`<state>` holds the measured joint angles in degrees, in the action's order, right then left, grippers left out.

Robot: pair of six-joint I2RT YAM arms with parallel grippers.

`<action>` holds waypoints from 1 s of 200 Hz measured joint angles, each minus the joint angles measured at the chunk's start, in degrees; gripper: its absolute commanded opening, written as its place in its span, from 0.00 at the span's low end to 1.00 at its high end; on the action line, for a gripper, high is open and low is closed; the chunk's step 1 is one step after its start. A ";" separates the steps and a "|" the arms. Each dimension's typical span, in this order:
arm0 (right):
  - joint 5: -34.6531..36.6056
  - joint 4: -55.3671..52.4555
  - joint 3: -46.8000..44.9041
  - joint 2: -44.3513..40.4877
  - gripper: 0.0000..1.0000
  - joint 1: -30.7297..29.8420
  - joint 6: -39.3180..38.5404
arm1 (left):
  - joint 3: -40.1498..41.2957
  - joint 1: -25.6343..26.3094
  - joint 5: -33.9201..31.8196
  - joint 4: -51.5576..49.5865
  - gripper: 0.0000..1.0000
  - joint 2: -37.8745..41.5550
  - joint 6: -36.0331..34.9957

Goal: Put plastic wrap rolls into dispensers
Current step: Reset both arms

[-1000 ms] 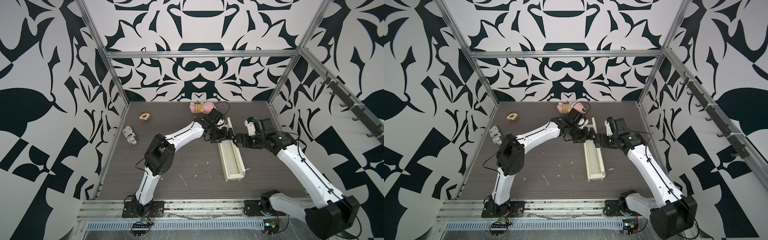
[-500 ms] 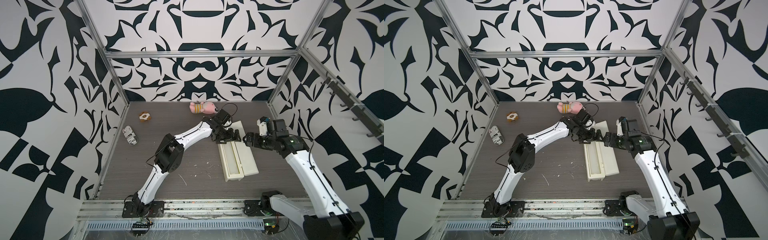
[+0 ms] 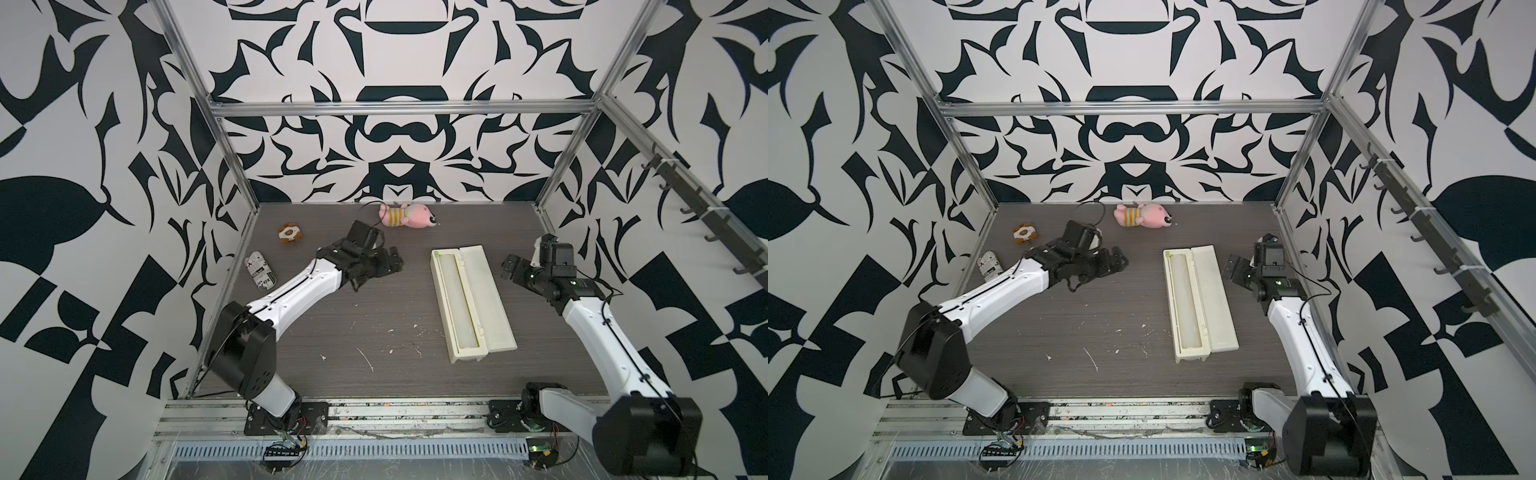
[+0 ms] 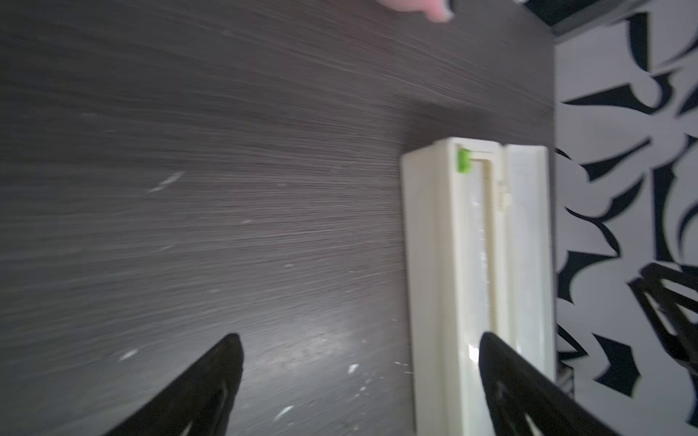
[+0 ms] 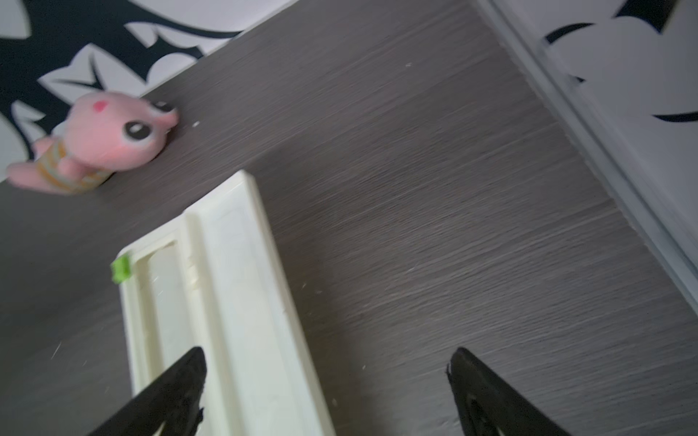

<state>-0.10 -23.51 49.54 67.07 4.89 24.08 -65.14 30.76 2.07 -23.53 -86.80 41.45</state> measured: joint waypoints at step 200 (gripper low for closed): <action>23.06 74.93 -30.84 22.56 0.99 -11.74 -19.80 | 50.42 -29.64 -28.52 75.52 0.99 4.13 -32.79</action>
<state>22.96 51.42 18.70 89.62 -6.85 4.27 -14.72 1.13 -26.46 51.99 -82.67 8.67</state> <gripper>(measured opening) 0.990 0.992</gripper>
